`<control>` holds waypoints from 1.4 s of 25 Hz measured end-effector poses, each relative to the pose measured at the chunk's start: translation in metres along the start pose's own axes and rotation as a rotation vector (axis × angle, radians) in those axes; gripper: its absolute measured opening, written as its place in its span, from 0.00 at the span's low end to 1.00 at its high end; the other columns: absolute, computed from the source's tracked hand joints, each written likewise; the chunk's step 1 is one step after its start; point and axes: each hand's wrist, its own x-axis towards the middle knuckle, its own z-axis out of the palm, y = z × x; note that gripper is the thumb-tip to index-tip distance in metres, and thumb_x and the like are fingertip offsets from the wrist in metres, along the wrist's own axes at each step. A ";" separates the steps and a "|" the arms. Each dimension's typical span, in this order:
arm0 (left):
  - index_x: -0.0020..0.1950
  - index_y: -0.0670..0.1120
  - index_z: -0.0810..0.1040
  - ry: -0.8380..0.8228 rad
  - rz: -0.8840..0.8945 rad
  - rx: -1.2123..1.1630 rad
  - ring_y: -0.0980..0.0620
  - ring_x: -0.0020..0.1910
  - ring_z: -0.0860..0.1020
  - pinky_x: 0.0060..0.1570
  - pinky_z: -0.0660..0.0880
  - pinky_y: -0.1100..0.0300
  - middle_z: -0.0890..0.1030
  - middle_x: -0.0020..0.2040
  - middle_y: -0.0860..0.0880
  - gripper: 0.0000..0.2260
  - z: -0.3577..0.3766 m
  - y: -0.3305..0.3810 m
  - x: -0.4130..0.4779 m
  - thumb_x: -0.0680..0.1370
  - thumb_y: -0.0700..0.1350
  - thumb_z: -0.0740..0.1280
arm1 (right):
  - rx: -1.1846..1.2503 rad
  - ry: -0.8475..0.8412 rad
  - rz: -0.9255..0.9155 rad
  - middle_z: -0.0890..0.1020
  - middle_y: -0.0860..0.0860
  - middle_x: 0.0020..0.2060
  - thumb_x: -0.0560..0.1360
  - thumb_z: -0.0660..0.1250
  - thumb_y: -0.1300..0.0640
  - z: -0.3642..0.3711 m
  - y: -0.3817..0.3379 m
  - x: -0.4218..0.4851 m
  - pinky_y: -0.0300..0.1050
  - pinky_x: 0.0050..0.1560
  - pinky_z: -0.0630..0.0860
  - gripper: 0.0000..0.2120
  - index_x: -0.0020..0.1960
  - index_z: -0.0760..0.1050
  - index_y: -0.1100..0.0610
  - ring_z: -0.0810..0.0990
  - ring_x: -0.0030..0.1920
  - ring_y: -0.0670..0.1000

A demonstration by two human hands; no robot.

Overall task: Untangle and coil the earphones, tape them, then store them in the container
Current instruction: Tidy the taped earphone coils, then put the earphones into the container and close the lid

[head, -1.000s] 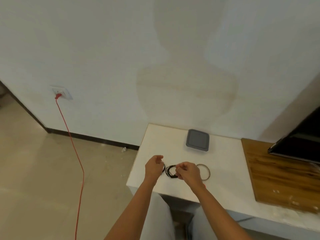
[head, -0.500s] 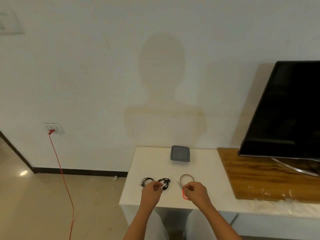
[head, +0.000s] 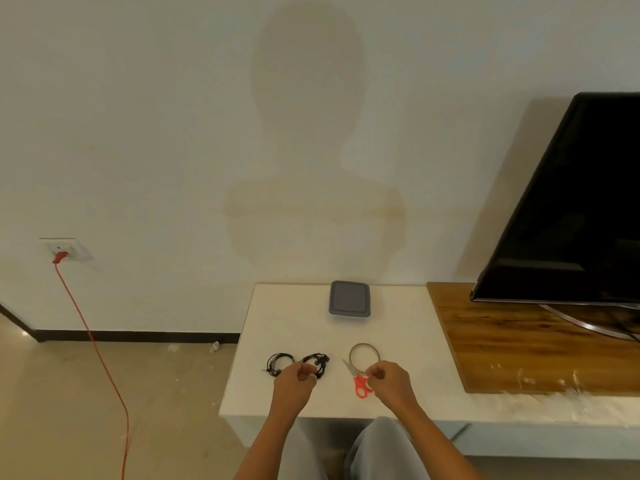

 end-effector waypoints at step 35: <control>0.59 0.45 0.76 -0.254 -0.284 -0.440 0.47 0.63 0.76 0.63 0.74 0.52 0.79 0.61 0.43 0.21 0.076 -0.025 0.169 0.79 0.56 0.54 | -1.027 -0.085 -0.414 0.84 0.65 0.43 0.64 0.78 0.47 0.095 -0.009 0.170 0.56 0.34 0.82 0.21 0.45 0.81 0.64 0.84 0.43 0.64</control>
